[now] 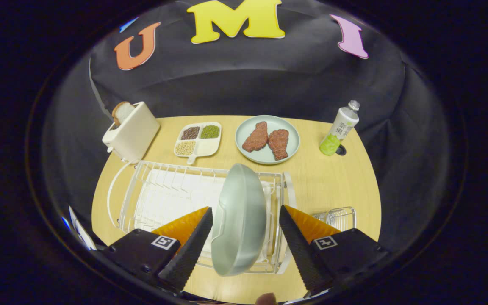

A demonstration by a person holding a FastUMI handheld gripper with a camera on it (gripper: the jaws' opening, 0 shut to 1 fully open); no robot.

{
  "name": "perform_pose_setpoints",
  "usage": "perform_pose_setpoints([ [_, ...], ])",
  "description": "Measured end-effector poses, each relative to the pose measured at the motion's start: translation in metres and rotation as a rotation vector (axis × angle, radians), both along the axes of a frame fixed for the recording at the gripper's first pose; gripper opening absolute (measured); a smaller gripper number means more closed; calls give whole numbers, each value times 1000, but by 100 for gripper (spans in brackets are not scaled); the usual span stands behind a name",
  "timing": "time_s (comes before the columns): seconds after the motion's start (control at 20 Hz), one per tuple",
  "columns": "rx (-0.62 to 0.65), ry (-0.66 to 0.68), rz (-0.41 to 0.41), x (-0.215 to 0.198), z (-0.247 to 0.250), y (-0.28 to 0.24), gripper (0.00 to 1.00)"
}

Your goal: Take the plate from the dish rack, then take the spoon from the basket and place it into the plate.

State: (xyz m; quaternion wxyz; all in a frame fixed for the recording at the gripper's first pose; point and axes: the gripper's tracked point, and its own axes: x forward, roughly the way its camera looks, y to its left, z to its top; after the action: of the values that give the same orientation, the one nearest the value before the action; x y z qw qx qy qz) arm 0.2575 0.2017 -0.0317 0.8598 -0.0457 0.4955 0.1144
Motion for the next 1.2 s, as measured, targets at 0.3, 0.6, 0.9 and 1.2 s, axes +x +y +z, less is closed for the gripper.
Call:
perform_pose_setpoints([
  [0.3,-29,61,-51,1,-13,4,68],
  [0.6,-107,59,-104,-2,-6,7,34],
  [0.9,-312,-12,-120,5,21,9,32],
  [1.2,-329,-79,-97,-2,48,24,30],
])
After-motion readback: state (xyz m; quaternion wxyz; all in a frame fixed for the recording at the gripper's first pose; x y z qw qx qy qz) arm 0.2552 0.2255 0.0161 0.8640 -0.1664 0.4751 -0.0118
